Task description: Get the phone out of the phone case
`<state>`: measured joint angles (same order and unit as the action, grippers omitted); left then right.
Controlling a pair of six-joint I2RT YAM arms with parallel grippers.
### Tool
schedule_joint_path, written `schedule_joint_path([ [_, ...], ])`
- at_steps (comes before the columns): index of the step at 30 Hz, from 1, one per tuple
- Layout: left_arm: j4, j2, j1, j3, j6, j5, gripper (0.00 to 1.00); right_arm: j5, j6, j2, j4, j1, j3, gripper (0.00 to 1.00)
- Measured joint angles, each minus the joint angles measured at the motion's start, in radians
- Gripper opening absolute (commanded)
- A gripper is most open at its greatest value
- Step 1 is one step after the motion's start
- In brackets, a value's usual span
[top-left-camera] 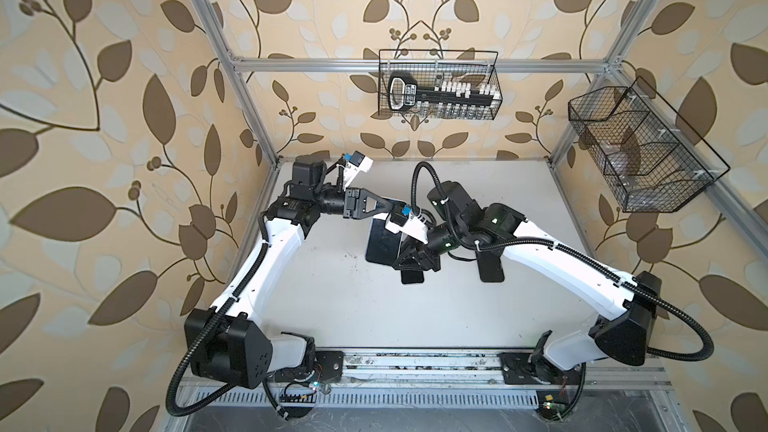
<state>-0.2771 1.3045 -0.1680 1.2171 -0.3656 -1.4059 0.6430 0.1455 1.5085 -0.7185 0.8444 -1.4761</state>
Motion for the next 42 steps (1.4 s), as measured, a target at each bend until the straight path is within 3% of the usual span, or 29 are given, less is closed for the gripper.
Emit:
schedule_joint_path([
  [7,0.076,-0.008,-0.014,-0.014,-0.039,0.001,0.0,-0.019,-0.034,0.0,0.009,0.014,0.002,0.24],
  [19,0.383,-0.016,-0.03,-0.103,-0.365,0.087,0.0,-0.138,-0.067,-0.041,0.121,0.064,0.066,0.2],
  [25,0.462,-0.016,-0.036,-0.111,-0.458,0.132,0.0,-0.168,-0.077,-0.067,0.172,0.064,0.091,0.2],
  [29,0.485,-0.013,-0.037,-0.111,-0.49,0.162,0.0,-0.129,-0.104,-0.085,0.218,0.035,0.123,0.3],
  [35,0.499,0.0,-0.049,-0.111,-0.507,0.209,0.0,0.008,-0.159,-0.119,0.314,-0.06,0.189,0.6],
  [42,0.499,0.001,-0.049,-0.111,-0.507,0.212,0.0,0.169,-0.171,-0.13,0.34,-0.135,0.196,0.64],
])
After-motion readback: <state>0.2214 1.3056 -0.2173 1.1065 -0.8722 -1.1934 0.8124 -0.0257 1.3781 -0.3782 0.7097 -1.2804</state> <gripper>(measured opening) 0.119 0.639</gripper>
